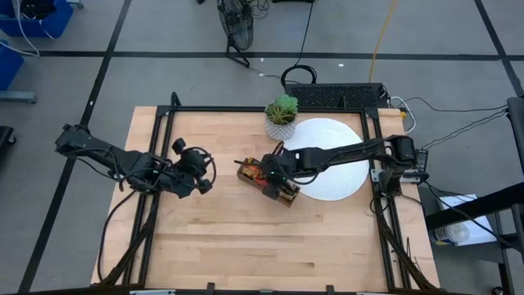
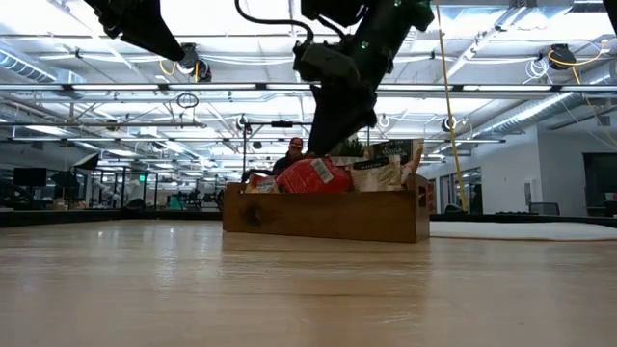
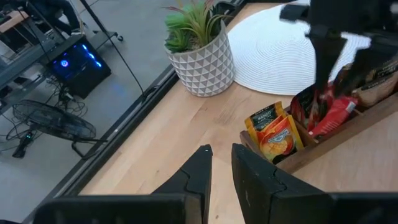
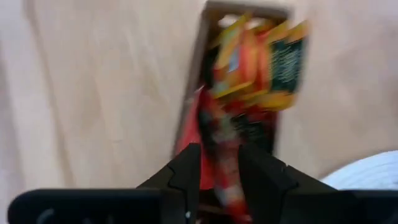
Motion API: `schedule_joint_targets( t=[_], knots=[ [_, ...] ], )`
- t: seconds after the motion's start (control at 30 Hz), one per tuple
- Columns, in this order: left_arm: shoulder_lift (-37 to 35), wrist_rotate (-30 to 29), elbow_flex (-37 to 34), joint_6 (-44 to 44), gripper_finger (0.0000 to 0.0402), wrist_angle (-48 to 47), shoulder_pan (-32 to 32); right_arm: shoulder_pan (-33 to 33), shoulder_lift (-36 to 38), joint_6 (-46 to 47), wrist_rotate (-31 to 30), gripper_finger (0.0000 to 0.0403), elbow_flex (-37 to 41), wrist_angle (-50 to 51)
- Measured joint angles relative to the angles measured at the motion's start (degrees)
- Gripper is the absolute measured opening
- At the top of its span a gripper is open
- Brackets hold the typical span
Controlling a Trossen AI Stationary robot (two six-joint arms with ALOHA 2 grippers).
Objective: Pick & Place Tea
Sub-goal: Put the red tea bag into the middle section of the wooden organizer, then return to home position
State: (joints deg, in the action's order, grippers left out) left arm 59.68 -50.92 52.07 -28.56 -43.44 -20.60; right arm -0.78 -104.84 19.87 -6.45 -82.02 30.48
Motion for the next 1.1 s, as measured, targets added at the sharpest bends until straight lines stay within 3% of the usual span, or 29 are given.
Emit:
schedule_joint_targets(
  t=[0.3,0.63,0.77,0.9,0.97,1.1],
  knots=[
    [0.0,0.0,0.0,0.2,0.0069,-0.1,0.0,-0.3,1.9,-5.7,-9.5,0.0078,0.0,1.0],
    [-0.8,-1.6,0.0,5.0,0.0069,1.9,-2.2,-7.4,7.9,-12.7,-11.2,0.0051,2.5,-4.9],
    [-6.6,-3.8,-2.2,7.3,0.0069,5.2,-6.8,-11.5,17.1,-15.4,-19.6,0.0033,12.2,-13.1],
    [-16.4,-4.4,-15.4,12.2,0.0069,17.4,-10.3,-14.5,29.8,-15.8,-25.8,0.0018,28.5,-26.3],
    [-21.6,-0.9,-23.7,16.5,0.0069,26.3,-10.6,-15.3,36.3,-16.3,-26.4,0.0013,37.4,-34.5],
    [-30.8,11.5,-35.9,23.0,0.0069,41.7,-9.6,-15.0,48.6,-16.1,-26.4,0.0008,53.9,-49.6]
  ],
)
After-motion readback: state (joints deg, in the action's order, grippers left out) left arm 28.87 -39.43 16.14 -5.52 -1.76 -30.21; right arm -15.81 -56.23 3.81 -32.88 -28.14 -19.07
